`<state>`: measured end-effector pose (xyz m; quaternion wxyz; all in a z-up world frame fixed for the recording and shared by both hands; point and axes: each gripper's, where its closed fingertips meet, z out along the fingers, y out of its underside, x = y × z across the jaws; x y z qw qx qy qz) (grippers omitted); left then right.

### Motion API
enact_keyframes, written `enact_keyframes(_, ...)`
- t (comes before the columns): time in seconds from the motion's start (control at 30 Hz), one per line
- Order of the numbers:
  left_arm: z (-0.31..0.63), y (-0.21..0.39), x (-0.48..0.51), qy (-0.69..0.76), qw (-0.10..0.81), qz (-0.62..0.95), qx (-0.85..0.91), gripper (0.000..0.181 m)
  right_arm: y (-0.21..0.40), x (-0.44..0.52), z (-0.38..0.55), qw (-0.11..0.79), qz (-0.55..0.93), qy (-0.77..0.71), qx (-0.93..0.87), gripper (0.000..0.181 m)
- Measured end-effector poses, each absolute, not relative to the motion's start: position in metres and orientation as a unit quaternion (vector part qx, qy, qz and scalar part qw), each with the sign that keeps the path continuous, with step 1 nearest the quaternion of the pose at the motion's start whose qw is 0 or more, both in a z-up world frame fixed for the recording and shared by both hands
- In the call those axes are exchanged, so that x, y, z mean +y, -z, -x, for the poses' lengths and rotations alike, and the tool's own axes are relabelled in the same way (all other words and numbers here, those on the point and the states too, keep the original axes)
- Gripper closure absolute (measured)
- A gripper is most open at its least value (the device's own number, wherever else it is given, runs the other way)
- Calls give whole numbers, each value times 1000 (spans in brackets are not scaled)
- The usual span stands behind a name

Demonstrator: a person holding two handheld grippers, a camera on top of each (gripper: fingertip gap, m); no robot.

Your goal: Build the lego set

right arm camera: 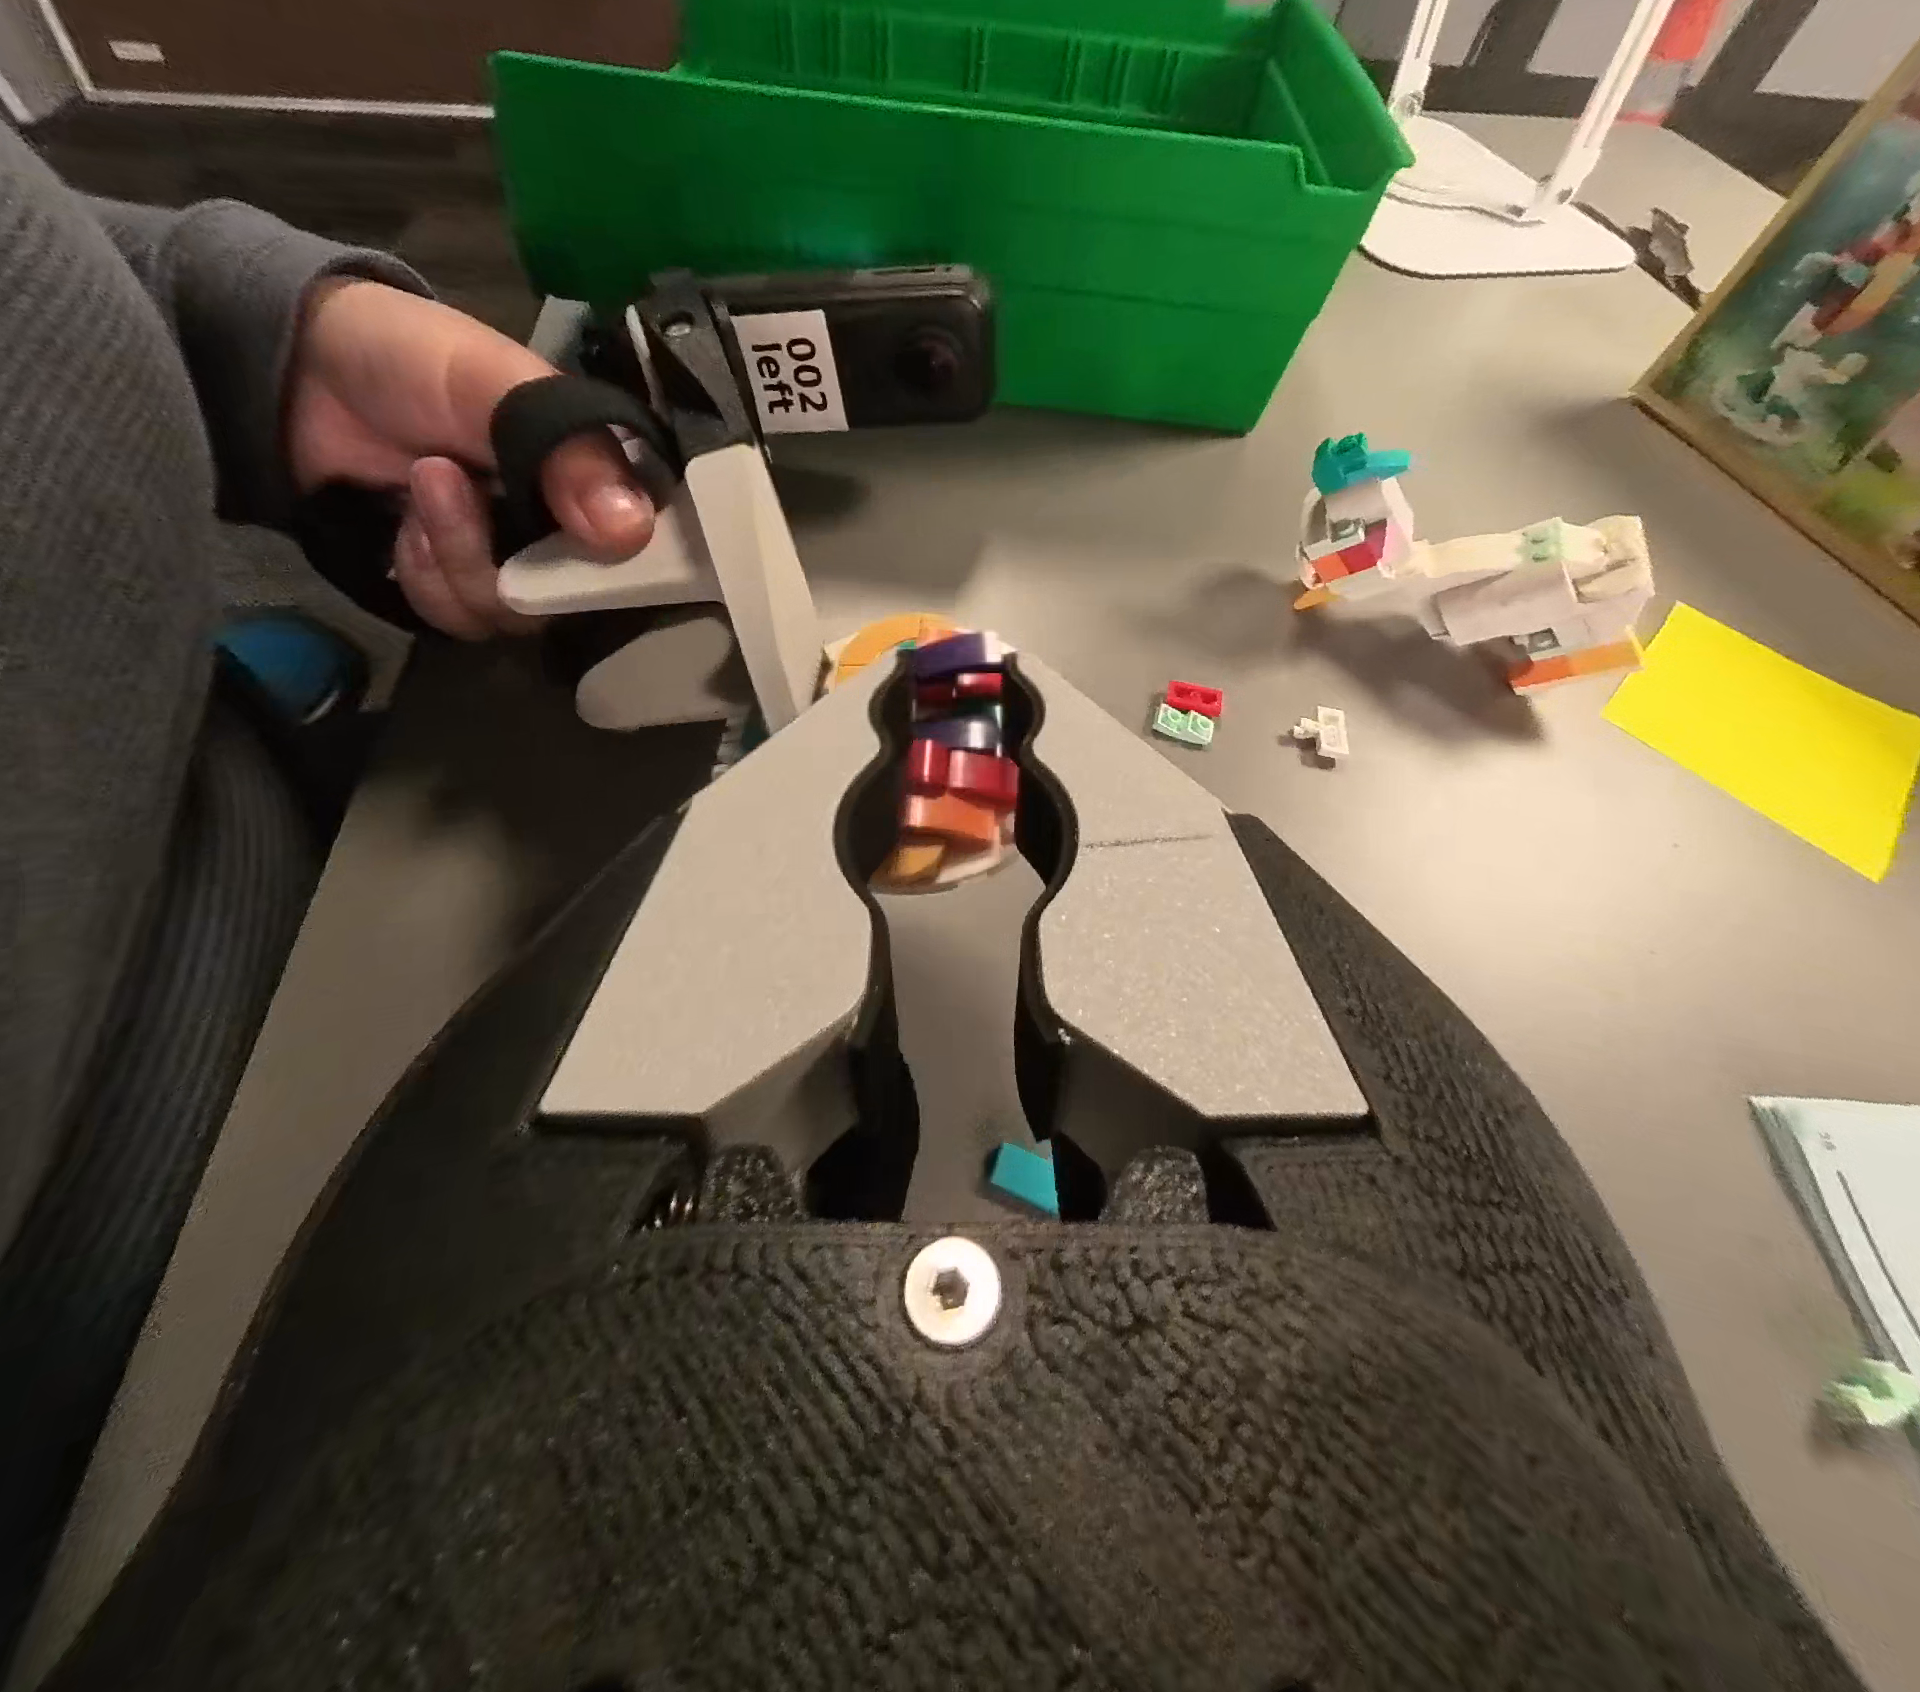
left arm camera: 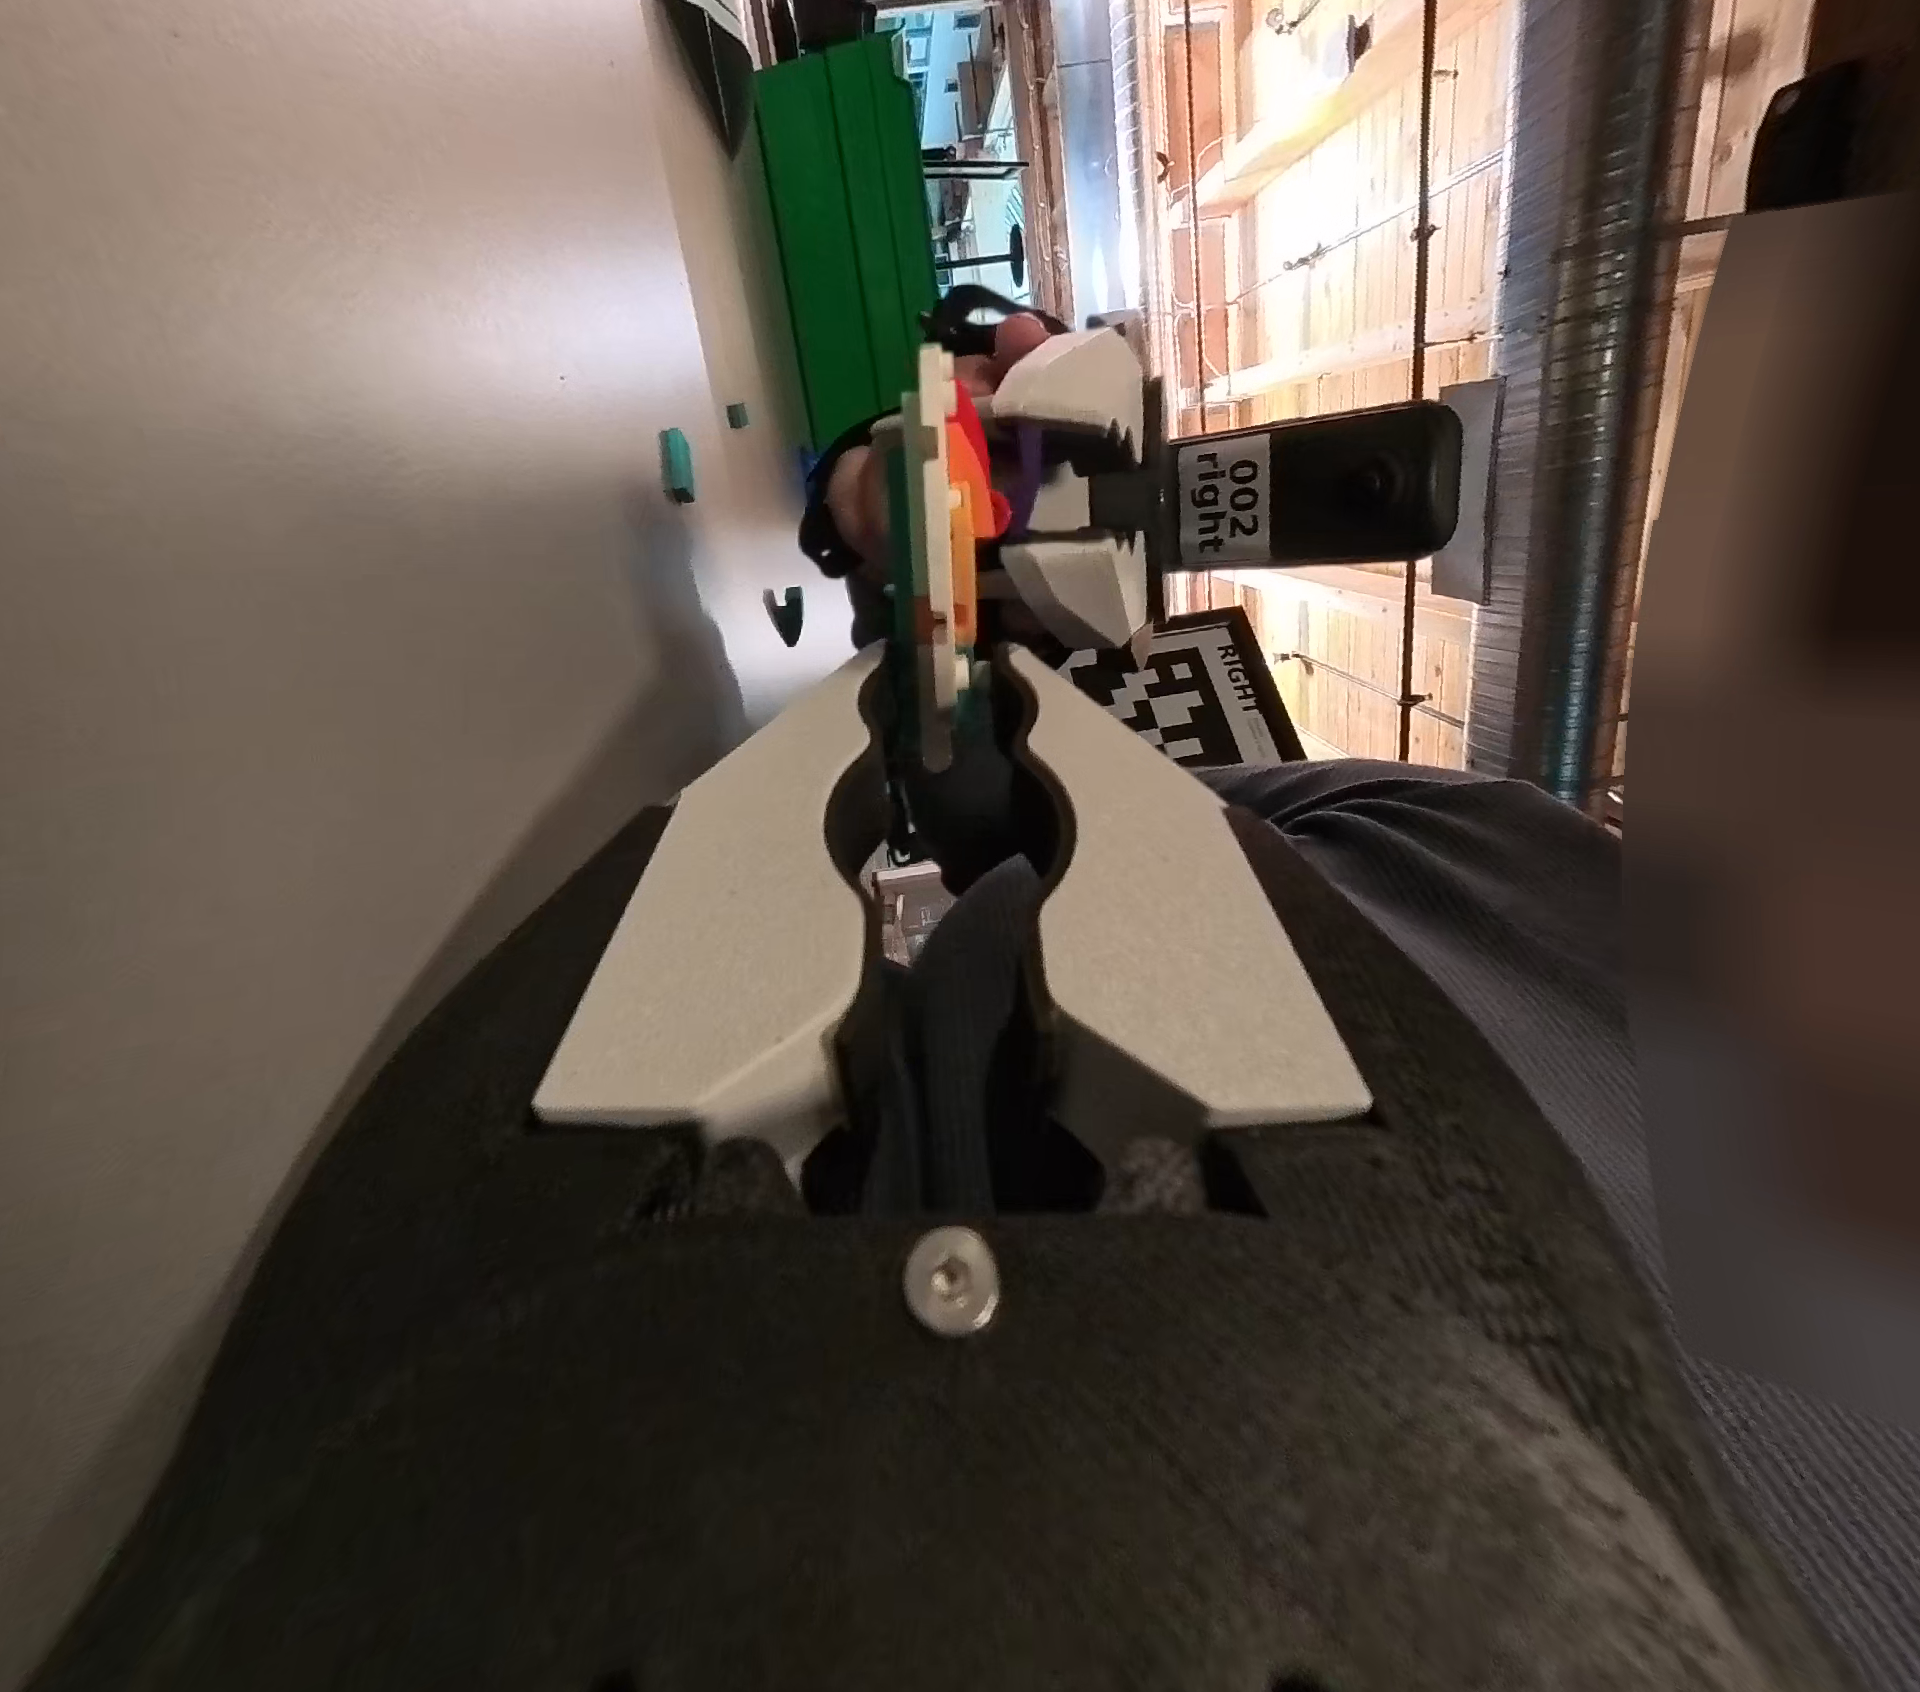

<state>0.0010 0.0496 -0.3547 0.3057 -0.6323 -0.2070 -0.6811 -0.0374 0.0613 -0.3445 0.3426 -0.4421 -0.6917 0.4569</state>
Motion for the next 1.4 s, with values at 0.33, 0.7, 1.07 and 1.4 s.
enact_keyframes(0.33,-1,356,50,679,305,634,-210,167,349,63,34,324,459,-445,-698,168)
enact_keyframes(0.7,-3,361,51,660,307,654,-207,167,353,70,27,256,534,-385,-708,168)
enact_keyframes(1.07,-5,365,51,647,307,667,-204,167,359,71,24,269,524,-279,-759,167)
enact_keyframes(1.4,-5,366,51,639,313,672,-206,167,363,72,24,287,534,-241,-757,161)
